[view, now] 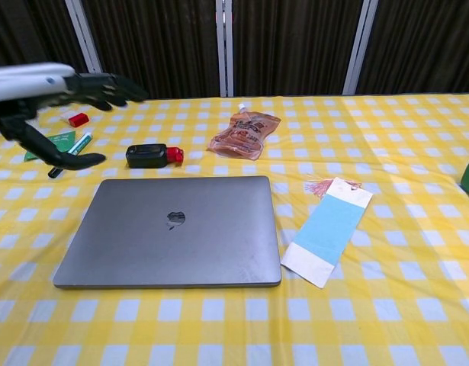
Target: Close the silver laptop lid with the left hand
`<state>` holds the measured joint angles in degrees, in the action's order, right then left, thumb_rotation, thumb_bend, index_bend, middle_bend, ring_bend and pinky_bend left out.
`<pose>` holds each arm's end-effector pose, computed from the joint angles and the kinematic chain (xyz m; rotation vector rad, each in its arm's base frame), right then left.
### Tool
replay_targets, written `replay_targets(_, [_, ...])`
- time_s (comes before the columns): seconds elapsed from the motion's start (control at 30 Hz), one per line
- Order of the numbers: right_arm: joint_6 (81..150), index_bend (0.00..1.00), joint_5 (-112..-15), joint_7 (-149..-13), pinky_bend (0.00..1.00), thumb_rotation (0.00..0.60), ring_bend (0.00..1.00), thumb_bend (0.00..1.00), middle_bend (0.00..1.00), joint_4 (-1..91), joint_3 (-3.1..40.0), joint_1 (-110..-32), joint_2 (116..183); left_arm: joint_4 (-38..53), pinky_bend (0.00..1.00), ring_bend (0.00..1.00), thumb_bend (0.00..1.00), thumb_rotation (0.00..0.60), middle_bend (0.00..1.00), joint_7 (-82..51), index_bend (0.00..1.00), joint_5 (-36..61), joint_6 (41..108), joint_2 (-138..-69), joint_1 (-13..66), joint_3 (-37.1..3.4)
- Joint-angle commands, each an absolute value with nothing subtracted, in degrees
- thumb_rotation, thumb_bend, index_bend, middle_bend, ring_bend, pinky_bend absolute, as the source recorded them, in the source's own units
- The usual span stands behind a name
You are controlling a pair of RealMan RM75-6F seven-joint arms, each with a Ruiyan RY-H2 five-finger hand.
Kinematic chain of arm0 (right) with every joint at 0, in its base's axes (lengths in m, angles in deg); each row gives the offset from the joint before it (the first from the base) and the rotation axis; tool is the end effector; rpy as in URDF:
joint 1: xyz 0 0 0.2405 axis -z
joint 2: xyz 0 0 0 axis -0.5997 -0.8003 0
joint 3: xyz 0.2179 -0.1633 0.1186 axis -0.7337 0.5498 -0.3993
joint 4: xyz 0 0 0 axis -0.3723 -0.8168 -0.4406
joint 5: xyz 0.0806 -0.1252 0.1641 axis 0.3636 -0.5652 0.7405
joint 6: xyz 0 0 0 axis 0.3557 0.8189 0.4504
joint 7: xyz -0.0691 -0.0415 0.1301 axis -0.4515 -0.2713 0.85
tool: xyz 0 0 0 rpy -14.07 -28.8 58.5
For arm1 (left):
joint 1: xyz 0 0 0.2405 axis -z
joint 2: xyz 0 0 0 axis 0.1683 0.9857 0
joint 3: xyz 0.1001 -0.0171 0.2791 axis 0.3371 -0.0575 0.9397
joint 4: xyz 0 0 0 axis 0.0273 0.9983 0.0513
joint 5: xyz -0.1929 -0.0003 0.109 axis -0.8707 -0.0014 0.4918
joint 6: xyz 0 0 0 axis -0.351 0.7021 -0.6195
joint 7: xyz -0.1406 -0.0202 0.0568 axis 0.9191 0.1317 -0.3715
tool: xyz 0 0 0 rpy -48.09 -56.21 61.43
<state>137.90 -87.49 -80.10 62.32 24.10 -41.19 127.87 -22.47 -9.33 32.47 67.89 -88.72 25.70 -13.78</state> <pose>-0.3549 -0.1980 0.1920 1.3615 -0.8535 0.9259 -0.1855 0.3204 0.0621 -1.9185 -1.1891 -1.1578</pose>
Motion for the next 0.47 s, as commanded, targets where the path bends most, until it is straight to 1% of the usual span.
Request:
replay_targets(0.03, [138.3,0.0,-88.0,-80.3,0.0,0.6,0.0,0.0,0.0,62.2,24.3,-41.0,127.9,-25.5,0.0,0.0,0.0,0.599,0.0,-19.4,0.0,30.4,80.6,-84.9,16.9,-13.2])
replay_targets(0.13, [139.0,0.0,-88.8,-80.8,0.0,0.6,0.0,0.0,0.0,62.3,24.5,-40.8,127.9,-26.8,0.0,0.0,0.0,0.6,0.0,-25.1,0.0,30.0,88.6,-84.0,11.1,-10.9])
replay_targets(0.2, [139.6,0.0,-89.3,-81.0,0.0,0.6,0.0,0.0,0.0,62.2,24.6,-40.6,128.1,-27.2,0.0,0.0,0.0,0.6,0.0,-26.1,0.0,30.4,92.0,-83.5,8.3,-9.7])
replay_targets(0.33, [140.4,0.0,-90.0,-81.2,0.0,0.6,0.0,0.0,0.0,62.2,24.6,-40.5,128.2,-26.0,0.0,0.0,0.0,0.6,0.0,-25.1,0.0,32.9,96.2,-83.1,4.5,-7.5])
replay_targets(0.47, [140.8,0.0,-90.8,-80.5,0.0,0.6,0.0,0.0,0.0,62.2,24.9,-40.4,128.1,-25.6,0.0,0.0,0.0,0.6,0.0,-26.0,0.0,33.5,97.9,-82.6,2.0,-5.9])
